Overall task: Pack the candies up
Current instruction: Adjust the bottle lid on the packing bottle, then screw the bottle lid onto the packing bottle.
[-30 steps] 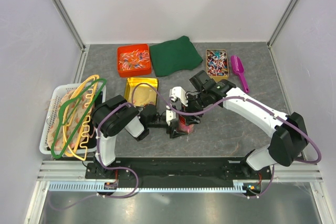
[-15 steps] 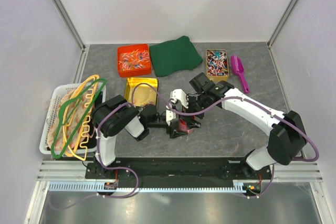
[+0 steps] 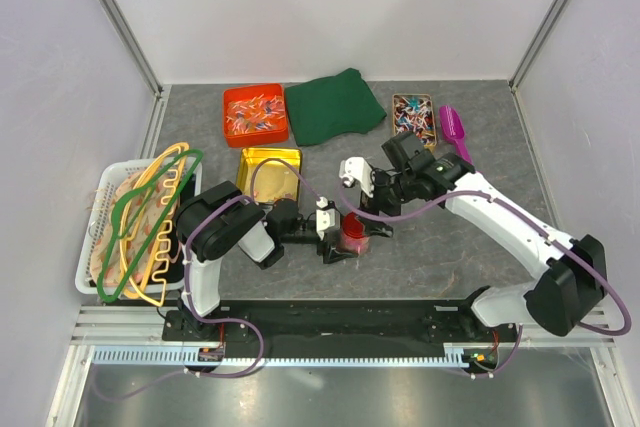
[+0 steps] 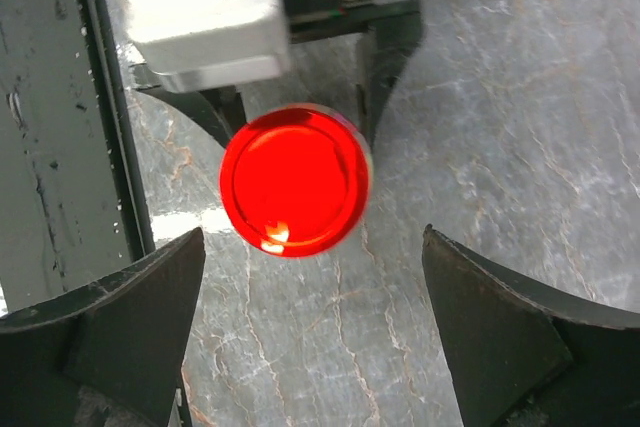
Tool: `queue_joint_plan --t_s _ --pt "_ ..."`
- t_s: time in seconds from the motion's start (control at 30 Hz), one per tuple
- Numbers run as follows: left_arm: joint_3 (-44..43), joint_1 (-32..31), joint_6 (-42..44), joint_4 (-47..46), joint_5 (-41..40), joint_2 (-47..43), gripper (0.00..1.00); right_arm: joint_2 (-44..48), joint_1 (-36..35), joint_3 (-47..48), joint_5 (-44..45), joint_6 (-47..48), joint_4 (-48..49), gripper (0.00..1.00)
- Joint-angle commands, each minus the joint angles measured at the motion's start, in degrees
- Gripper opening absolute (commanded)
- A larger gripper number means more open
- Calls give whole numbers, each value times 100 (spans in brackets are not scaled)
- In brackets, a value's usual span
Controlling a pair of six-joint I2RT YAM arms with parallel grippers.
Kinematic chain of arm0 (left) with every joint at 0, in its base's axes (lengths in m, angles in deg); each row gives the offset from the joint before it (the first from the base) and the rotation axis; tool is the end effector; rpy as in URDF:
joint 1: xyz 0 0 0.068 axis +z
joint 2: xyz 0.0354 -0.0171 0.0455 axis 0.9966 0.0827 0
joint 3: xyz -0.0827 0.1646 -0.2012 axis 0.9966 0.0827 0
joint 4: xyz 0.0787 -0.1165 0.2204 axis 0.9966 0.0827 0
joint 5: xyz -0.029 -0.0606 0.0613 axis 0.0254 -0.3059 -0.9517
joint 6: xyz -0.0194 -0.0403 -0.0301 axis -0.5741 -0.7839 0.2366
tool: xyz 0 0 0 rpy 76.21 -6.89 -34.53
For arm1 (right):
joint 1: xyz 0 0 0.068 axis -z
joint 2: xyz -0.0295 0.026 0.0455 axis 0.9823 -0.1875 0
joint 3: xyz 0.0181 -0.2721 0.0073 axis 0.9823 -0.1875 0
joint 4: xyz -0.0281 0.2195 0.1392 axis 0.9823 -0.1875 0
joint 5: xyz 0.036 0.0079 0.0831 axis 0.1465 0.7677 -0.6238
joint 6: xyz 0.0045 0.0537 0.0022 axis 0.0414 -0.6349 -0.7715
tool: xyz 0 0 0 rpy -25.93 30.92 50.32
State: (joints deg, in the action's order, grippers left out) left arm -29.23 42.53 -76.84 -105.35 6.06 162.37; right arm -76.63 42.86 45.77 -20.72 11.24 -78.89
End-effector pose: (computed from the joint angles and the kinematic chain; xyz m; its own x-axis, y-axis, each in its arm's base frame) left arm 0.2004 -0.2198 0.0999 0.0240 0.1210 -0.9924 0.9995 0.0181 0.0264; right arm 0.2095 0.1760 0.2942 -0.1281 -0.7274 -0.6741 -0.9892 0.1423 0.0344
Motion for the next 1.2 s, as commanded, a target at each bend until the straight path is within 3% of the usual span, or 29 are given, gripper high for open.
queue_joint_plan --t_s 0.0,0.1,0.13,0.2,0.27,0.43,0.6,0.63,0.7,0.77,0.87,1.17 --pt "53 18 173 -558 8 41 80 175 188 32 -182 -247 327 94" --pt "53 18 173 -558 -1 50 80 61 250 41 -68 -808 871 88" --pt "53 18 173 -540 -1 41 80 -52 259 76 -50 -915 1020 82" --pt "53 27 173 -549 -19 41 80 -211 285 234 -67 -1143 1092 79" --pt "53 18 190 -540 -10 32 80 -413 285 357 -120 -1258 1136 69" --pt "62 18 199 -549 -10 24 80 -756 285 393 -331 -1408 1128 53" --pt "62 18 199 -549 -10 23 80 -757 276 296 -393 -1399 1154 48" --pt "62 18 199 -558 -1 23 80 -739 276 296 -384 -1391 1154 38" --pt "62 18 199 -549 -19 23 80 -713 285 261 -349 -1355 1136 32" --pt "62 18 199 -549 -19 24 80 -704 285 261 -357 -1259 987 32" --pt "62 27 208 -549 -10 23 80 -730 311 313 -489 -1119 706 41" --pt "70 18 208 -567 -1 15 80 -756 496 419 -964 -977 337 41"
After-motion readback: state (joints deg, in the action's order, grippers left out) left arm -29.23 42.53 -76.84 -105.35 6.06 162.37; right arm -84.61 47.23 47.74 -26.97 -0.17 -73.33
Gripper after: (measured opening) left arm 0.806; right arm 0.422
